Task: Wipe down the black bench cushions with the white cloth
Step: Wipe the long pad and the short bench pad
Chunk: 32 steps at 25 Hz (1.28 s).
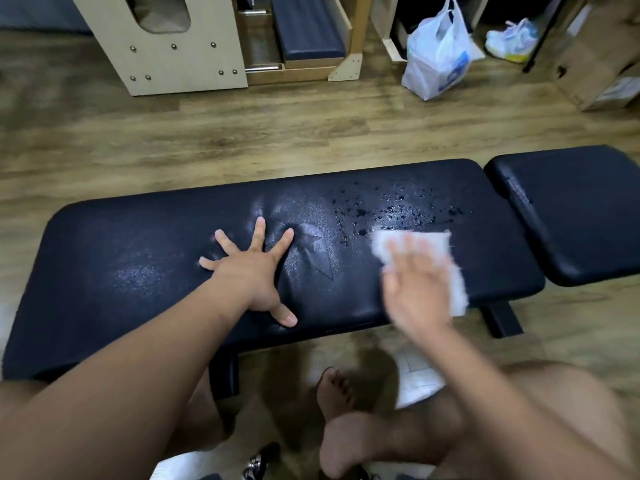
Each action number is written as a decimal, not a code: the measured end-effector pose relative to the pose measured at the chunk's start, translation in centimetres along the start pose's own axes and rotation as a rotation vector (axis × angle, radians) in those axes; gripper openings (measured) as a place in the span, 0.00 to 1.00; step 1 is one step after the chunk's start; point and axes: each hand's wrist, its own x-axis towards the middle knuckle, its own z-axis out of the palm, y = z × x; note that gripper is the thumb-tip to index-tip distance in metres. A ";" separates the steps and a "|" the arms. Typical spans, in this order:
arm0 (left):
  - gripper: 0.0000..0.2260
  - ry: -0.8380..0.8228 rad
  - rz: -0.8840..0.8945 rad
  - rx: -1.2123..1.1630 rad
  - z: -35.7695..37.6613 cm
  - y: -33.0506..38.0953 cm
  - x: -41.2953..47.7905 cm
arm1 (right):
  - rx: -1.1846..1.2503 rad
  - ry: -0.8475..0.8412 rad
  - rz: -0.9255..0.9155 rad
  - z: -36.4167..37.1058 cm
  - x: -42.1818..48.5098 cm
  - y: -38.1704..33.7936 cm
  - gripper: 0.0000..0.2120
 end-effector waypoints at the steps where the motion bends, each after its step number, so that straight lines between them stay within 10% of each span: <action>1: 0.67 -0.002 -0.003 -0.008 0.0 0.0 -0.1 | 0.002 0.029 -0.141 0.9 -2.0 -4.2 0.28; 6: 0.66 -0.008 0.006 -0.004 0.0 -0.2 -0.2 | 0.058 -0.047 -0.576 0.9 -2.5 -7.0 0.24; 11: 0.68 -0.031 0.009 -0.014 -0.1 -0.1 0.0 | -0.056 -0.034 0.108 -2.3 5.9 13.0 0.34; 14: 0.69 -0.032 0.009 -0.005 -0.2 0.0 0.2 | 0.033 -0.070 0.298 -3.7 7.2 13.0 0.36; 21: 0.66 -0.040 -0.011 -0.047 -0.3 0.1 0.2 | 0.094 -0.169 -0.405 0.4 -1.7 -11.9 0.33; 24: 0.67 -0.030 0.006 -0.017 -0.1 -0.1 -0.3 | 0.057 -0.188 -0.561 -0.3 0.5 -7.1 0.34; 29: 0.70 -0.072 -0.006 -0.021 -0.6 0.3 0.2 | 0.004 -0.041 -0.012 -3.1 7.6 12.8 0.30; 32: 0.70 -0.101 -0.024 -0.043 -0.8 0.6 0.5 | 0.051 0.001 0.327 -3.8 9.3 12.6 0.25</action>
